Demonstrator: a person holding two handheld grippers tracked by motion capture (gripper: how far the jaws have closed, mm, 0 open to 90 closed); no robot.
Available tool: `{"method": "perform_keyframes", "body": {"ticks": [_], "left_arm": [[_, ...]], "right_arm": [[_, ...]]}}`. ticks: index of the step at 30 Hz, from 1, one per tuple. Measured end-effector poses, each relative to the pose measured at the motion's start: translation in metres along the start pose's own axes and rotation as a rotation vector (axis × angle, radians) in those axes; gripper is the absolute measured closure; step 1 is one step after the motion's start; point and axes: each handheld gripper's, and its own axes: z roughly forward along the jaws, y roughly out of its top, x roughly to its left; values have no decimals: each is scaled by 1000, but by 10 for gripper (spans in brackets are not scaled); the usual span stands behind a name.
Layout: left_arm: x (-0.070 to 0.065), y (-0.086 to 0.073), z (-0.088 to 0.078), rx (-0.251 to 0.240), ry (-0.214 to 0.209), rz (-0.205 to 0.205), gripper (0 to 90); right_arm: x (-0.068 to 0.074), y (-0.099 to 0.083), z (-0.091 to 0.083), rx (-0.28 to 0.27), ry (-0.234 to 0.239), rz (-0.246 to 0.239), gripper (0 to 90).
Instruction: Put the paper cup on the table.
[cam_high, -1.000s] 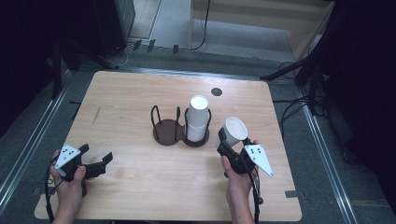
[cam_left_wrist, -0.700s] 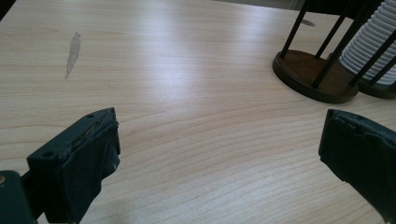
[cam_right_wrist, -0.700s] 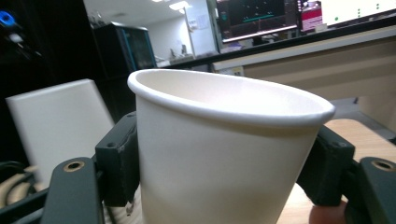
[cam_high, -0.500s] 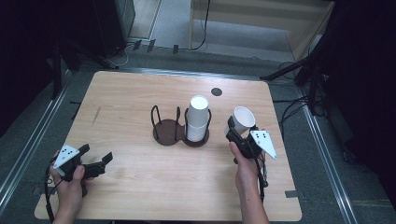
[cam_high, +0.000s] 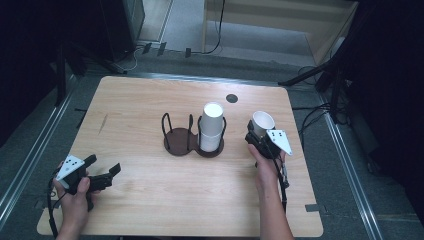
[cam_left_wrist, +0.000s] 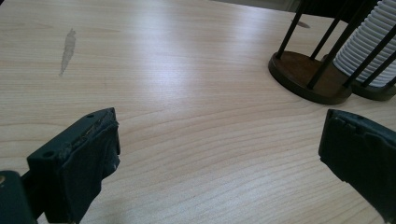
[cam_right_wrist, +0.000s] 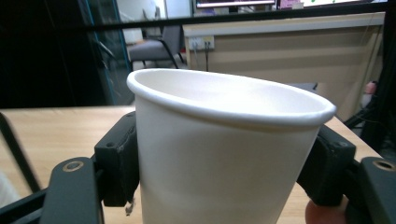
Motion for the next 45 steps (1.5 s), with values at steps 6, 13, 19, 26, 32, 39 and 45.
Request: {"method": "perform_keyframes", "body": {"ticks": [6, 13, 19, 26, 32, 39, 45], "left_arm": [[0, 0, 0, -5, -1, -3, 0], [1, 0, -1, -10, 1, -9, 0], [1, 0, -1, -12, -1, -16, 0], [2, 0, -1, -9, 3, -17, 0], [4, 0, -1, -17, 0, -39, 0], [5, 0, -2, -21, 0, -47, 0], [6, 0, -2, -21, 6, -58, 0]], "right_arm": [[3, -7, 13, 44, -10, -54, 264], [1, -17, 24, 80, -55, -71, 252], [0, -21, 26, 115, -60, -102, 241], [-1, -21, 25, 164, -47, -79, 230], [-2, -21, 24, 203, -29, -68, 221], [2, -19, 19, 230, 13, -75, 28], [7, -16, 12, 240, 40, -95, 0]]}}
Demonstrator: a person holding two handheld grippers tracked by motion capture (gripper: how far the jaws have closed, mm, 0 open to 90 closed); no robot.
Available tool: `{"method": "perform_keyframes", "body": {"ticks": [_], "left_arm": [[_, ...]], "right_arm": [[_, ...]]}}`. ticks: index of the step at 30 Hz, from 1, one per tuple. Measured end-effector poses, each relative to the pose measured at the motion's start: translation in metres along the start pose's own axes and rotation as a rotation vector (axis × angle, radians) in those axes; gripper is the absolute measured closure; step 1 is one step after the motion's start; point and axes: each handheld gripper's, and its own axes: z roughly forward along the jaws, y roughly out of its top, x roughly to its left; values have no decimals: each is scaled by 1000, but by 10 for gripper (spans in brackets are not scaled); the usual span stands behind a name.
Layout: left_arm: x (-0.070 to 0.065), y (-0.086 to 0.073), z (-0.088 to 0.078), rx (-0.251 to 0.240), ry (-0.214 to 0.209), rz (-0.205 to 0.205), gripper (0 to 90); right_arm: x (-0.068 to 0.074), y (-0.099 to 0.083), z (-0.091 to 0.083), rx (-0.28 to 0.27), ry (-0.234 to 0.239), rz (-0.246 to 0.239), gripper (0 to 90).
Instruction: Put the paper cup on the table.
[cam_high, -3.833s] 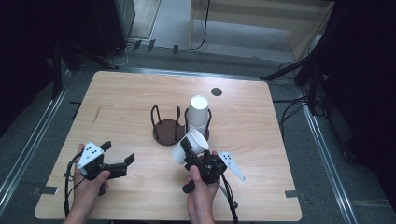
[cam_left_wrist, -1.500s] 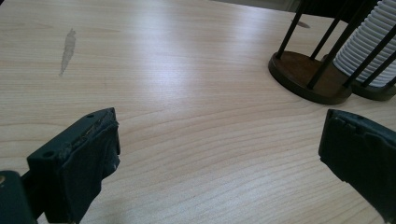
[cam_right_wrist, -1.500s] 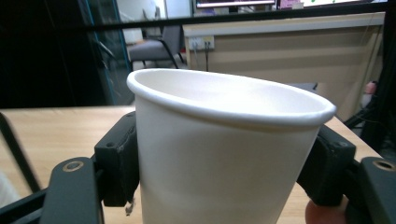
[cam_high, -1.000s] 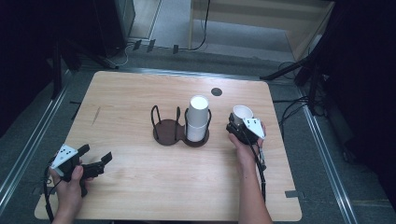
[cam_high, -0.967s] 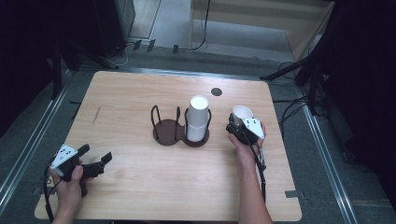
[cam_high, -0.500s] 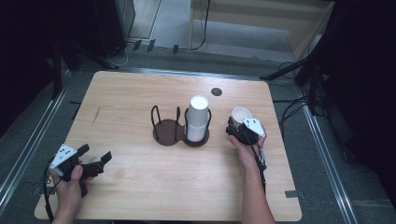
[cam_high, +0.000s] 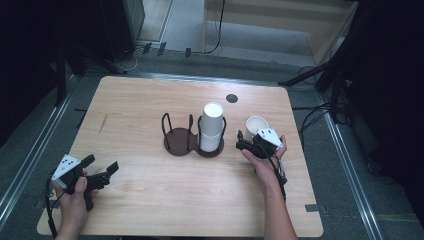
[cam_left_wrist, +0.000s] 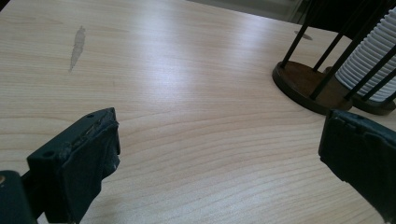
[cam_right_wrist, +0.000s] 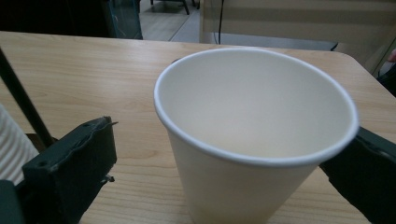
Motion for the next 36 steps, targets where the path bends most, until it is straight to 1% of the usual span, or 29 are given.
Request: {"method": "perform_keyframes", "body": {"ticks": [3, 5, 7, 11, 12, 14, 15, 16, 20, 23, 24, 26, 29, 30, 32, 33, 36], "left_arm": [[1, 0, 0, -1, -1, -3, 0], [1, 0, 0, 0, -2, -6, 0], [1, 0, 0, 0, -2, -8, 0], [1, 0, 0, -2, -2, -12, 0], [1, 0, 0, -2, -2, -13, 0], [1, 0, 0, -1, -4, -14, 0], [1, 0, 0, -1, -3, -13, 0], [1, 0, 0, -2, -2, -12, 0], [1, 0, 0, -2, -1, -11, 0], [0, 0, 0, -3, -2, -9, 0], [0, 0, 0, -1, -2, -6, 0], [0, 0, 0, -1, -3, -7, 0], [0, -1, -1, 0, -4, -9, 0], [0, -1, -1, 0, -5, -9, 0], [0, -1, -1, -1, -4, -8, 0], [0, -1, -1, -1, -5, -9, 0], [0, -1, -1, -5, -6, -10, 0]], "right_arm": [[1, 4, -10, -22, 22, 11, 0], [0, 4, -12, -28, 26, 11, 0], [0, 6, -18, -32, 36, 30, 0], [1, 8, -29, -39, 47, 45, 0], [1, 8, -36, -43, 53, 39, 0], [1, 8, -39, -47, 54, 37, 0], [0, 9, -46, -56, 59, 39, 0], [0, 9, -46, -56, 59, 39, 0], [-2, 8, -59, -73, 69, 27, 0], [-5, 7, -68, -82, 72, 29, 0], [-7, 6, -74, -88, 75, 33, 0], [-7, 6, -76, -91, 77, 36, 0], [-12, 4, -86, -104, 82, 46, 0], [-14, 3, -91, -109, 79, 42, 0], [-16, 2, -93, -113, 73, 39, 0], [-20, 1, -100, -118, 77, 52, 0], [-24, 0, -104, -125, 71, 49, 0]]}}
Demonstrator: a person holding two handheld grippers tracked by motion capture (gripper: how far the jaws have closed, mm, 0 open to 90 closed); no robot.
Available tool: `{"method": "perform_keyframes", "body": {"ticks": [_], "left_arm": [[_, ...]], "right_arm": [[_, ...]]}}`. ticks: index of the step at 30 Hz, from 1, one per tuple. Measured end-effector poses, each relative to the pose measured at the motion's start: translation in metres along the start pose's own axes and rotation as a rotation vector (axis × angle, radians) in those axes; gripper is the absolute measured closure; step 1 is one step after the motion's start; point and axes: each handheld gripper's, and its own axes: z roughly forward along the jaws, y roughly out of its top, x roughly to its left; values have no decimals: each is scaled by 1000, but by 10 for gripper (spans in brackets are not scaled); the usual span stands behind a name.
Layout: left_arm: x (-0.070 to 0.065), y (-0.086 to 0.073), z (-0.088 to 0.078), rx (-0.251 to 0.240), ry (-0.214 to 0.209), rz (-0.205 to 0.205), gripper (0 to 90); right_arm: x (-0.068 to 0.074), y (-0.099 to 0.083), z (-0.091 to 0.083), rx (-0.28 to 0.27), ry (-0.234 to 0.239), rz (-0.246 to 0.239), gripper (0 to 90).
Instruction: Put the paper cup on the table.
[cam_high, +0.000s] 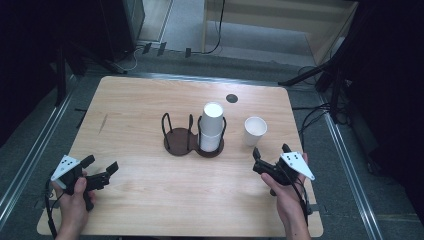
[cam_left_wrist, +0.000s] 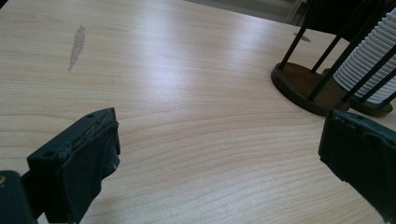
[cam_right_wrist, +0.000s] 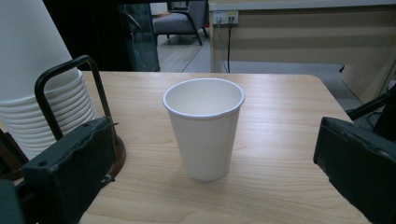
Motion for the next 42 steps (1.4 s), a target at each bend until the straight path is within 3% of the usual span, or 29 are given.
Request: {"method": "perform_keyframes", "body": {"ticks": [15, 28, 32, 42], "left_arm": [[-1, 0, 0, 1, 5, 6, 0], [-1, 0, 0, 0, 7, 4, 0], [-1, 0, 0, -1, 5, 2, 0], [-1, 0, 0, 2, 4, 0, 0]], "right_arm": [[-31, -19, -36, 0, -12, 10, 0], [-54, -42, -60, 34, -56, 25, 0], [-57, -51, -65, 62, -73, 29, 0], [-57, -57, -63, 71, -72, 39, 0]]}}
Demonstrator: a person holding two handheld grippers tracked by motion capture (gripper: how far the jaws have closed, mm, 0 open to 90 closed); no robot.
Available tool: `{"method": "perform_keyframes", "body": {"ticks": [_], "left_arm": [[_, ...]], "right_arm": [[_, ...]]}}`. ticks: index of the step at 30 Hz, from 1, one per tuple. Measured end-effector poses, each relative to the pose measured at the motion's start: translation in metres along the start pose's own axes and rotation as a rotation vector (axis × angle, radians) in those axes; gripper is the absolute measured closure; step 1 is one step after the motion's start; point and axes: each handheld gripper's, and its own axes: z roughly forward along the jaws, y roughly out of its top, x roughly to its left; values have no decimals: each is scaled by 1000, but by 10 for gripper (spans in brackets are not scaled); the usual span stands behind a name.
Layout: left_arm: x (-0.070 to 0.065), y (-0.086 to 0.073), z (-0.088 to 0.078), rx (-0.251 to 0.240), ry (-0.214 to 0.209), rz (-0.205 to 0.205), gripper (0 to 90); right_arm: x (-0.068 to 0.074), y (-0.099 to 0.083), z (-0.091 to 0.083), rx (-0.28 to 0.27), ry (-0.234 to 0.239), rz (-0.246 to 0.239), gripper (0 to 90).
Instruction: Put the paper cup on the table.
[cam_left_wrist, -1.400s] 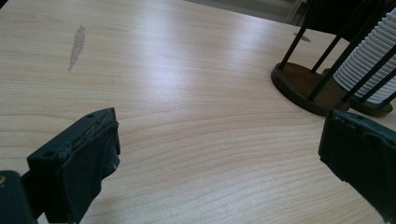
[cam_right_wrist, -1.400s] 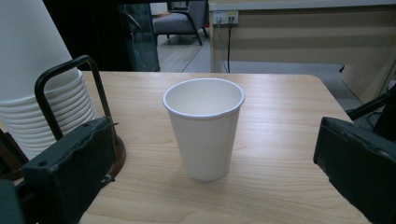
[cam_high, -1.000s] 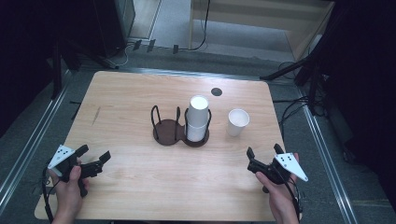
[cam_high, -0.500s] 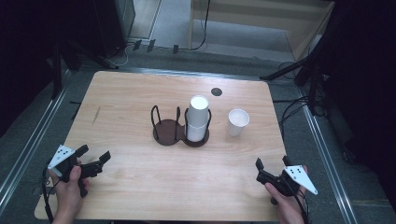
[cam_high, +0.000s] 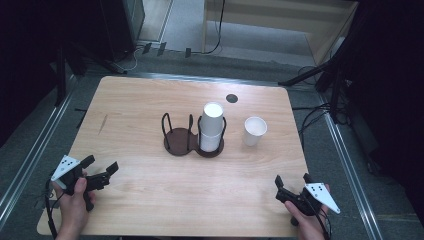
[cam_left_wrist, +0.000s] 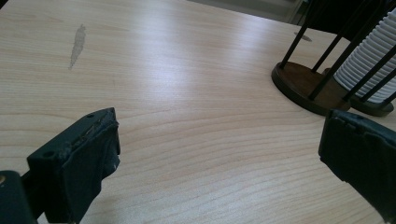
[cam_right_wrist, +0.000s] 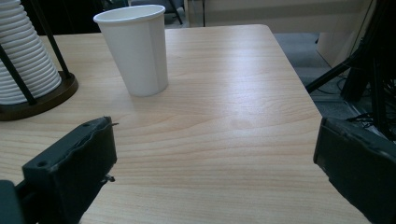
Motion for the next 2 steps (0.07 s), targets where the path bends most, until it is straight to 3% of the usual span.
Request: {"method": "perform_keyframes", "body": {"ticks": [2], "left_arm": [[0, 0, 0, 2, 1, 1, 0]], "right_arm": [[0, 0, 0, 0, 2, 1, 0]]}}
